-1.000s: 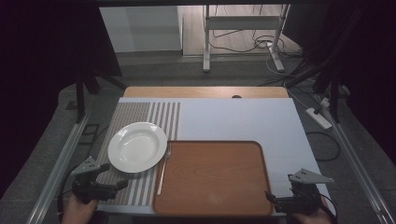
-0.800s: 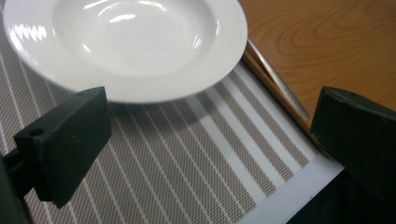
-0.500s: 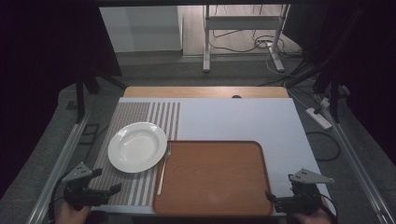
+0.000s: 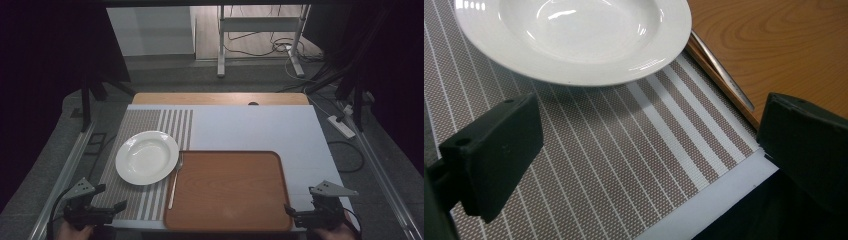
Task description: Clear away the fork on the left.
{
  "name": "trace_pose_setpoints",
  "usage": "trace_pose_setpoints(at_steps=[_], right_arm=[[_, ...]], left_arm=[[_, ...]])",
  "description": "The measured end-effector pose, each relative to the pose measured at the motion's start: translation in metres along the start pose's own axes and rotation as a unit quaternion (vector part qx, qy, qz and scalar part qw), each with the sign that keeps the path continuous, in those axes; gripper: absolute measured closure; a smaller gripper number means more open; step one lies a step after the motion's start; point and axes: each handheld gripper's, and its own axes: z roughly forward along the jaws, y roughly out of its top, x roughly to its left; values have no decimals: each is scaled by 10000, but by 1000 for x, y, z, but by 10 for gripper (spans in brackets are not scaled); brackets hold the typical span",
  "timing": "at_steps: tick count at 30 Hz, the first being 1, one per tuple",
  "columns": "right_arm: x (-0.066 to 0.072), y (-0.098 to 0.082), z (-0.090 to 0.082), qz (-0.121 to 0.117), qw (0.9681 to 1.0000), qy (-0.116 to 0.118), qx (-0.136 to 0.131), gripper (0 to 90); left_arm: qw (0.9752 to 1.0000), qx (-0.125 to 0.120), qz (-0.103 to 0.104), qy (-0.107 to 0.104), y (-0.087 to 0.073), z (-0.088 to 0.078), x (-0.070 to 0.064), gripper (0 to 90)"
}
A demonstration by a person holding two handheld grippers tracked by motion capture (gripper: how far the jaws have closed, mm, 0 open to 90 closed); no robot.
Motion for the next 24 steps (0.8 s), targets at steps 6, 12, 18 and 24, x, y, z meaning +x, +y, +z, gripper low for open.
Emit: trace_pose_setpoints(at_steps=[6, 12, 18, 24], right_arm=[[-1, 0, 0, 24, 10000, 3, -9, 0], [-1, 0, -1, 34, 10000, -4, 1, 0], [-1, 0, -1, 60, 10000, -8, -3, 0], [-1, 0, -1, 54, 10000, -20, 6, 0]], left_arm=[[10000, -6, -29, 35, -3, -4, 2, 0], [10000, 27, -31, 54, -6, -6, 3, 0], [9999, 122, -16, 53, -8, -7, 4, 0], [9997, 247, 8, 37, -9, -7, 5, 0]])
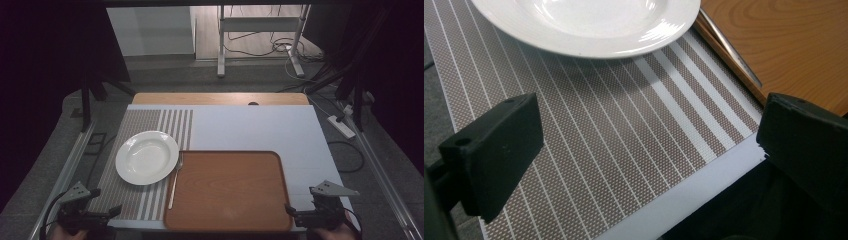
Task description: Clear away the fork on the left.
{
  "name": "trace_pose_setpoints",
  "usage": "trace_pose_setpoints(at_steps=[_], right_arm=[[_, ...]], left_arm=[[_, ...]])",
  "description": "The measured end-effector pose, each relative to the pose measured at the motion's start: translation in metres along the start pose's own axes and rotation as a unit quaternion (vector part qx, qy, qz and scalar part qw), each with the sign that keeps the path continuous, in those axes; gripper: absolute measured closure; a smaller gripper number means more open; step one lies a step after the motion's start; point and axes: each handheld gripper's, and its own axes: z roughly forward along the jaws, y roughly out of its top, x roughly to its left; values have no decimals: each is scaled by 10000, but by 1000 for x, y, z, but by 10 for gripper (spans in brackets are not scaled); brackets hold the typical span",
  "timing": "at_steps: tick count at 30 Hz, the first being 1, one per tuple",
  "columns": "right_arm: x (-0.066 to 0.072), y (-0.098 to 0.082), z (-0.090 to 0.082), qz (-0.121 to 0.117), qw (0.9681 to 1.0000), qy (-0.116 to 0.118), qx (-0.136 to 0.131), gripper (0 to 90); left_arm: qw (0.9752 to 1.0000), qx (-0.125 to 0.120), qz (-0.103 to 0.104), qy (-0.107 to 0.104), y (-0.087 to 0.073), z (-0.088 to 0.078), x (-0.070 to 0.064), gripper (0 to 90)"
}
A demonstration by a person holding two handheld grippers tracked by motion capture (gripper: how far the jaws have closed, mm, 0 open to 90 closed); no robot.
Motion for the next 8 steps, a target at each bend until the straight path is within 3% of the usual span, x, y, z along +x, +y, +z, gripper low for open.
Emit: trace_pose_setpoints(at_steps=[8], right_arm=[[0, 0, 0, -15, 10000, -15, 9, 0]], left_arm=[[9999, 31, -100, -71, -1, 0, 3, 0]])
